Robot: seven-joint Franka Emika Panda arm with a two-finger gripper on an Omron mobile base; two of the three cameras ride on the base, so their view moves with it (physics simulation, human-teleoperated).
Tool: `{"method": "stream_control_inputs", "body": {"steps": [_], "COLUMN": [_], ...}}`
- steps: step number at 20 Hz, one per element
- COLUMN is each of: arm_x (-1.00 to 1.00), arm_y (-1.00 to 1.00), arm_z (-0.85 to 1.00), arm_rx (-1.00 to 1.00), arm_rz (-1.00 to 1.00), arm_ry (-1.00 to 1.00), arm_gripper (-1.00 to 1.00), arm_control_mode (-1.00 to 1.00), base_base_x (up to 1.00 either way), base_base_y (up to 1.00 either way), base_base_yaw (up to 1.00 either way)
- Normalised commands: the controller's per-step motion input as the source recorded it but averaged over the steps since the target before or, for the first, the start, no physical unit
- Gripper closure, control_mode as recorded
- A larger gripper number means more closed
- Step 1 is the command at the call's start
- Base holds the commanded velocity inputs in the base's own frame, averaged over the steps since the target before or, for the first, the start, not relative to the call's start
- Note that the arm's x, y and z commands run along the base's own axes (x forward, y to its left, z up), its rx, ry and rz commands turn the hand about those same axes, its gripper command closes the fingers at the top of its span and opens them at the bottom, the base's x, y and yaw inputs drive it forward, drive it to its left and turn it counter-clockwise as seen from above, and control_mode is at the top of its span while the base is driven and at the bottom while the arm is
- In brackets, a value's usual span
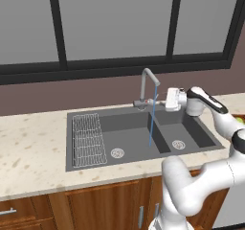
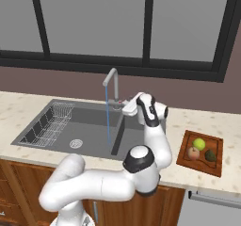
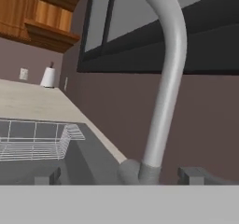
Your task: Pick the peach, pear, kiwi from the sink and place them on the cutting board to airdry. Then turn off the sink faucet.
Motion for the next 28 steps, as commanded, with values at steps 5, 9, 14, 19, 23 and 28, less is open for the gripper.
{"method": "stream_control_inputs", "body": {"steps": [5, 9, 14, 19, 23, 28], "arm_x": [0.47, 0.45, 0.07, 0.08, 0.35, 0.37], "arm_y": [0.00, -0.01, -0.34, -0.33, -0.17, -0.15], "arm_z": [-0.17, -0.15, -0.08, -0.08, -0.20, -0.26], "arm_rx": [0.00, 0.00, 0.00, 0.00, 0.00, 0.01], "arm_rz": [0.01, 0.02, 0.04, 0.06, 0.06, 0.05], "arm_ry": [0.10, 0.10, 0.01, 0.00, 0.00, 0.01], "arm_gripper": [-1.00, -1.00, -1.00, -1.00, -1.00, -1.00], "arm_control_mode": [-1.00, -1.00, -1.00, -1.00, -1.00, -1.00], "base_base_x": [0.00, 0.00, 0.00, 0.00, 0.00, 0.00], "base_base_y": [0.00, 0.00, 0.00, 0.00, 0.00, 0.00], "base_base_yaw": [0.00, 0.00, 0.00, 0.00, 0.00, 0.00]}}
